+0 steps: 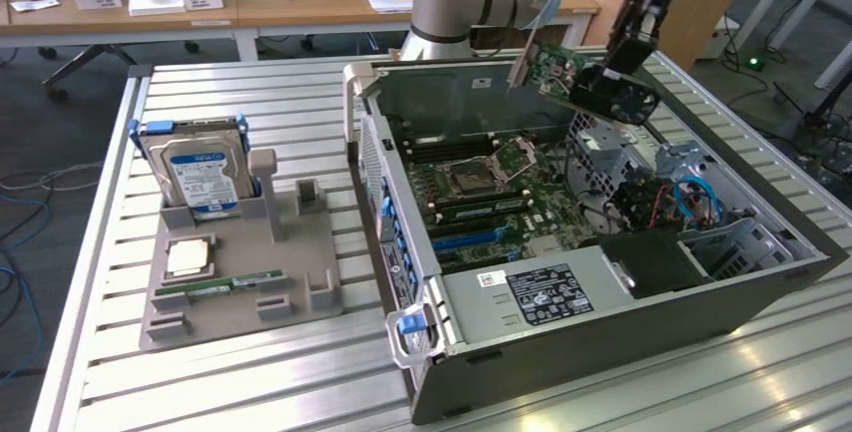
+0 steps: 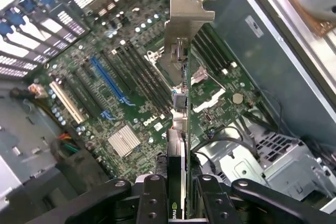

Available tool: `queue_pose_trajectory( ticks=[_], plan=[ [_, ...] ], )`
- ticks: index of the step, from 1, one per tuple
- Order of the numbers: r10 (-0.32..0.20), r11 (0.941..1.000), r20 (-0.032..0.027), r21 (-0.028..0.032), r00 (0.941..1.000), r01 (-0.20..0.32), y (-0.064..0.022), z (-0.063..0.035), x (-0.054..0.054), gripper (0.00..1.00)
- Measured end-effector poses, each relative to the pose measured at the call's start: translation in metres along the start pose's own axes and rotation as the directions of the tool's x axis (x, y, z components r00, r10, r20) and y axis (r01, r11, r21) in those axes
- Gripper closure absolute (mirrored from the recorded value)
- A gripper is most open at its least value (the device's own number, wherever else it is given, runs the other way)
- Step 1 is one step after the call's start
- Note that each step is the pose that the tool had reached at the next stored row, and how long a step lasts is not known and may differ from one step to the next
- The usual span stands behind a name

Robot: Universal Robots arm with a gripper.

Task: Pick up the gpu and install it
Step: 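Insert the gpu into the slot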

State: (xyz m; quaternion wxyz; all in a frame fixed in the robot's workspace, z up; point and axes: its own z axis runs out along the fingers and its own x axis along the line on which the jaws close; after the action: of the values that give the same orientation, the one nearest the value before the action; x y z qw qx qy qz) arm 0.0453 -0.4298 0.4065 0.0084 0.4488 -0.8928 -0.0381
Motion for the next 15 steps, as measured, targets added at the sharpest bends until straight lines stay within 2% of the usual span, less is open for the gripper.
queue_pose_trajectory(
  ticks=[5,8,11,12,15],
  plan=[
    [-0.088,0.9961,-0.0072,-0.0015,0.9961,0.088,0.0000,0.0002,0.0000,0.74],
    [-0.141,0.9900,-0.0118,-0.0027,0.9899,0.141,0.0000,0.0003,0.0000,0.74],
    [-0.192,0.9814,-0.0165,-0.0037,0.9813,0.192,0.0000,0.0004,0.0000,0.74],
    [-0.201,0.9795,-0.0180,-0.0037,0.9794,0.201,0.0000,0.0003,0.0000,0.74],
    [-0.203,0.9792,-0.0182,-0.0037,0.9790,0.203,0.0000,0.0003,0.0000,0.74]
  ],
)
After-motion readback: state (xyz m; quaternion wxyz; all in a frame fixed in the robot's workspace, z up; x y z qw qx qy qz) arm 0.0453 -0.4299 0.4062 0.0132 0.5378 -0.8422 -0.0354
